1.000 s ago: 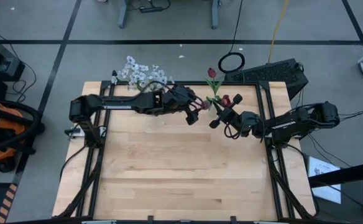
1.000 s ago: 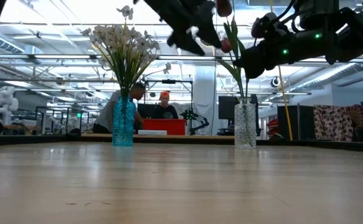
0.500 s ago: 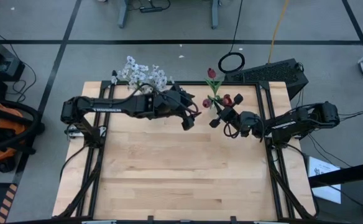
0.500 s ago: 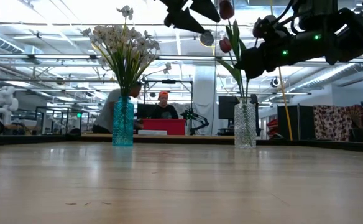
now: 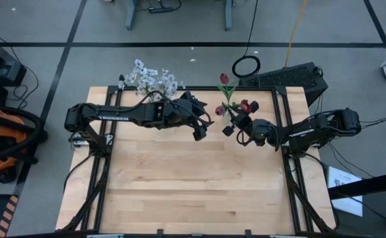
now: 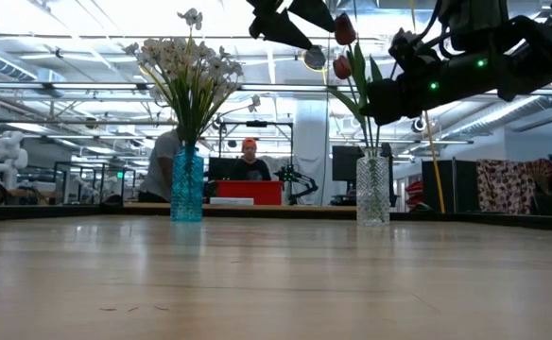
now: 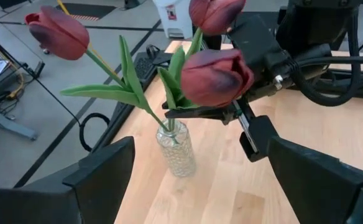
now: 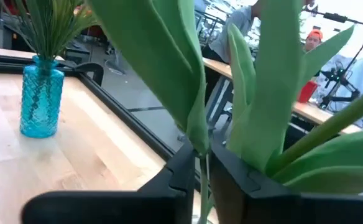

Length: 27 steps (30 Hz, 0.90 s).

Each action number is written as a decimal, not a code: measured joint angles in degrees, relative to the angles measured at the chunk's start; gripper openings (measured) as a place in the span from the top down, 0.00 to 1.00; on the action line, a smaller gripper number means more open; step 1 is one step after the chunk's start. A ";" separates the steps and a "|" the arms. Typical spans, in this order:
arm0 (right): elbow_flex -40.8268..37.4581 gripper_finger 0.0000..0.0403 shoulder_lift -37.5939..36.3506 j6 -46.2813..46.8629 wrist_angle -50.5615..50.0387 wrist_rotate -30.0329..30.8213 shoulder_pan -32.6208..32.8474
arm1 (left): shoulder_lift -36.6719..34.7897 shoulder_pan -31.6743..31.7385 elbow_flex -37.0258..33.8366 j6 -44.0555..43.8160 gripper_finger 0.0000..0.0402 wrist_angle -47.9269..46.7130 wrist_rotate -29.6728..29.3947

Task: Sort flowers into vase by color
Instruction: Put the red tulip into the transparent vase, then adjust the transparent vase

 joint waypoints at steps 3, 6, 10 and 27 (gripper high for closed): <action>0.00 0.85 0.00 1.23 -0.72 -0.06 0.02 | 0.00 0.00 0.00 -0.30 0.07 -0.29 -0.11; 0.00 0.78 0.00 1.92 -0.76 -0.10 0.13 | 0.01 0.00 0.00 -0.35 0.07 -0.97 -0.14; 0.00 0.68 -0.03 4.37 -1.12 -0.13 0.96 | 0.02 0.00 0.00 -0.45 0.07 -1.65 -0.14; -0.02 0.47 -0.13 7.76 -3.66 2.86 5.76 | 0.59 -0.04 -0.02 -0.47 0.07 -4.28 -0.93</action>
